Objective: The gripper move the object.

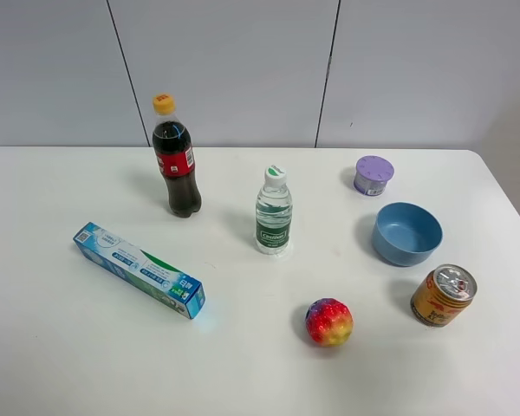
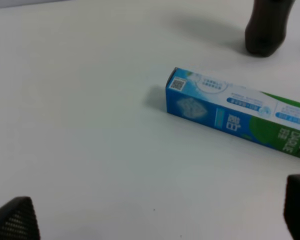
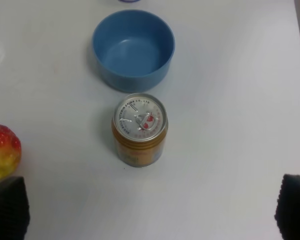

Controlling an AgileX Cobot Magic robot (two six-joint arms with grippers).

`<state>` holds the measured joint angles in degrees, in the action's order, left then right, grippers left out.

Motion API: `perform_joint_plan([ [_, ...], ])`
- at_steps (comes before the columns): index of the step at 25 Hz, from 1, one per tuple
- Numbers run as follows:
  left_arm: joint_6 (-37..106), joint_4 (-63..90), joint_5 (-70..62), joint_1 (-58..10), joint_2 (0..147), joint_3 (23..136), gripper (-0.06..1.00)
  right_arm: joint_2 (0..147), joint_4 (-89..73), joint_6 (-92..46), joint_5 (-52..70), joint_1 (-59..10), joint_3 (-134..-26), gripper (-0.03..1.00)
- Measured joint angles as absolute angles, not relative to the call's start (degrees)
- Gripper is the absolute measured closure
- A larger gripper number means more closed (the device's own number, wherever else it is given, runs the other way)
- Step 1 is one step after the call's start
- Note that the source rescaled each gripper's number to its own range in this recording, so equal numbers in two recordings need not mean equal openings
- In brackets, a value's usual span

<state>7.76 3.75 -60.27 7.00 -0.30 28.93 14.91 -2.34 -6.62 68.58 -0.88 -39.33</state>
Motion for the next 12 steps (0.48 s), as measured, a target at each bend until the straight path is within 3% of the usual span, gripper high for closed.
perform_joint_plan([
  [12, 7.8, 3.7, -60.3, 7.0, -0.3, 28.9, -0.06, 5.4, -2.7, -5.6, 62.2, -0.9, -29.5, -0.03],
])
